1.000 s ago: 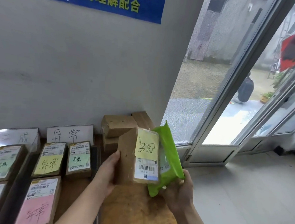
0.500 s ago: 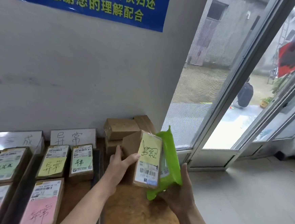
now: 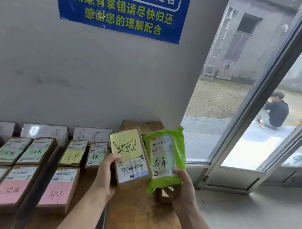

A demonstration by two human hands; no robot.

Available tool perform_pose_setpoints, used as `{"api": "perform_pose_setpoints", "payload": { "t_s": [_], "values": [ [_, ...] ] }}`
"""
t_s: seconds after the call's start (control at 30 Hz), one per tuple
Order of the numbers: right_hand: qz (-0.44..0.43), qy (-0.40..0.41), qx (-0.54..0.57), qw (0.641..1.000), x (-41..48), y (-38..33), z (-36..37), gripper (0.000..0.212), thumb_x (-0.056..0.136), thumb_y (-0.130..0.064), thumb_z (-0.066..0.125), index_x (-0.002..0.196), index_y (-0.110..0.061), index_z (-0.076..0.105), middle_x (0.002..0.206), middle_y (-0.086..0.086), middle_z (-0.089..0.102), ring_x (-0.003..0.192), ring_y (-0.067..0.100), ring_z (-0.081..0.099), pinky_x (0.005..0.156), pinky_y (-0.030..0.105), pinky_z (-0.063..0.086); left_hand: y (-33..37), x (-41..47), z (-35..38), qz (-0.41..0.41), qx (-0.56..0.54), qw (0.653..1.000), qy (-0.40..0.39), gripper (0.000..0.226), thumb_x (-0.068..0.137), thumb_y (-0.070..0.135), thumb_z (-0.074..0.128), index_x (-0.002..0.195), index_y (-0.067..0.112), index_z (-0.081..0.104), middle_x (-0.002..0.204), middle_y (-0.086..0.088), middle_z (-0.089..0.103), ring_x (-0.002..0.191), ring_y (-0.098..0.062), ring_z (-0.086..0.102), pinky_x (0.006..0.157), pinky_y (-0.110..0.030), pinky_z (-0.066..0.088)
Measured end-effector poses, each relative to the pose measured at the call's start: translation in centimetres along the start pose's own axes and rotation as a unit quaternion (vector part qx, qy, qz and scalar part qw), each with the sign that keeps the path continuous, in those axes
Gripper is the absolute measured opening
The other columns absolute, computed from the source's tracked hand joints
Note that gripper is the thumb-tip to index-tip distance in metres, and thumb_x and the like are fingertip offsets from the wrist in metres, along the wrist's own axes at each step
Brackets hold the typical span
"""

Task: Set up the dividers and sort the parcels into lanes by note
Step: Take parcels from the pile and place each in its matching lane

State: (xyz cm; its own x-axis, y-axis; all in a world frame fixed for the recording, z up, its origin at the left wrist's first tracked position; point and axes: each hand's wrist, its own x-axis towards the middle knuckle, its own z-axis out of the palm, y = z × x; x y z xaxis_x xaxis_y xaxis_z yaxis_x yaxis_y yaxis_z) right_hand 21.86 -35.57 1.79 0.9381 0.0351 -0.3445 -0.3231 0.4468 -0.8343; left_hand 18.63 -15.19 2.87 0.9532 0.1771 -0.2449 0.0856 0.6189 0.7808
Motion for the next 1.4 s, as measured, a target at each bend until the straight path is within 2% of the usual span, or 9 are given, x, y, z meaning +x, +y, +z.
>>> {"api": "perform_pose_setpoints", "payload": {
  "t_s": [0.13,0.27,0.37,0.6,0.73,0.9,1.13,1.3,1.4],
  "values": [
    [-0.042,0.006,-0.066,0.997,-1.4,0.0,-1.0,0.007,0.084,-0.011,0.061,0.088,-0.017,0.063,0.074,0.01,0.07,0.071,0.028,0.063,0.064,0.036,0.046,-0.8,-2.6,-0.2,0.005,-0.01,1.0,0.029,0.072,0.059,0.017,0.062,0.13,0.013,0.053,0.117,-0.021,0.068,0.102,-0.038,0.066,0.079,-0.05,0.054],
    [-0.045,0.014,-0.091,0.995,-2.9,1.0,-1.6,0.007,0.085,-0.007,0.061,0.087,-0.014,0.061,0.073,0.014,0.063,0.06,0.027,0.06,0.054,0.033,0.049,-1.3,-5.7,0.5,0.0,0.036,0.996,0.08,0.106,0.044,0.049,0.085,0.138,0.018,0.045,0.109,-0.016,0.071,0.094,-0.033,0.068,0.067,-0.042,0.056],
    [-0.042,0.021,-0.101,0.994,-3.7,2.1,-2.1,0.005,0.082,-0.01,0.065,0.083,-0.015,0.064,0.076,0.016,0.061,0.066,0.028,0.059,0.054,0.034,0.049,-1.2,-7.3,0.5,0.033,0.007,0.99,0.139,0.13,0.025,0.057,0.091,0.142,0.034,0.037,0.119,-0.017,0.066,0.112,-0.04,0.06,0.088,-0.067,0.047],
    [0.004,-0.041,-0.097,0.994,-5.8,4.4,0.0,0.01,0.084,-0.012,0.063,0.093,-0.014,0.064,0.085,0.014,0.063,0.078,0.029,0.058,0.061,0.031,0.047,-0.6,-11.0,0.9,0.169,0.044,0.972,0.156,0.105,0.077,0.006,0.074,0.149,0.046,0.01,0.131,-0.01,0.057,0.098,-0.007,0.055,0.085,-0.037,0.038],
    [0.007,-0.056,-0.077,0.995,-6.8,4.5,2.0,0.013,0.088,-0.012,0.059,0.1,-0.014,0.061,0.087,0.011,0.066,0.078,0.025,0.062,0.062,0.033,0.05,-0.1,-12.6,-1.3,0.213,0.177,0.949,0.15,0.112,0.039,0.048,0.092,0.13,0.064,0.031,0.141,0.0,0.04,0.126,-0.021,0.049,0.1,-0.039,0.043],
    [-0.018,-0.063,-0.079,0.995,-7.4,5.0,3.9,0.016,0.086,-0.01,0.06,0.101,-0.013,0.062,0.087,0.01,0.062,0.077,0.023,0.058,0.062,0.034,0.05,2.4,-14.1,-4.2,0.248,0.316,0.897,0.187,0.113,0.032,0.096,0.06,0.122,0.031,0.042,0.124,0.006,0.042,0.118,-0.011,0.049,0.096,-0.025,0.041],
    [-0.054,-0.048,-0.086,0.994,-7.9,7.6,7.5,0.032,0.083,-0.011,0.063,0.115,-0.013,0.062,0.093,0.01,0.061,0.079,0.021,0.056,0.062,0.033,0.047,8.4,-16.5,-8.7,0.084,0.51,0.852,0.088,0.125,0.064,0.05,0.085,0.151,0.049,-0.006,0.156,0.005,0.011,0.14,-0.023,0.027,0.116,-0.046,0.022],
    [-0.077,-0.055,-0.115,0.989,-9.3,10.3,10.7,0.029,0.085,-0.007,0.063,0.112,-0.016,0.063,0.096,0.013,0.065,0.079,0.023,0.062,0.064,0.037,0.052,10.9,-17.7,-12.4,0.043,0.444,0.891,0.082,0.107,0.054,0.061,0.084,0.142,0.032,0.031,0.122,0.007,0.061,0.111,-0.013,0.057,0.103,-0.043,0.043],
    [-0.079,-0.023,-0.14,0.987,-9.8,12.5,12.5,0.031,0.081,-0.013,0.07,0.11,-0.019,0.059,0.105,0.015,0.067,0.089,0.03,0.068,0.08,0.05,0.058,11.2,-18.1,-15.5,0.01,0.368,0.923,0.114,0.077,0.064,0.036,0.088,0.125,0.026,0.042,0.11,-0.002,0.069,0.097,-0.018,0.064,0.076,-0.034,0.049]
  ]
}}
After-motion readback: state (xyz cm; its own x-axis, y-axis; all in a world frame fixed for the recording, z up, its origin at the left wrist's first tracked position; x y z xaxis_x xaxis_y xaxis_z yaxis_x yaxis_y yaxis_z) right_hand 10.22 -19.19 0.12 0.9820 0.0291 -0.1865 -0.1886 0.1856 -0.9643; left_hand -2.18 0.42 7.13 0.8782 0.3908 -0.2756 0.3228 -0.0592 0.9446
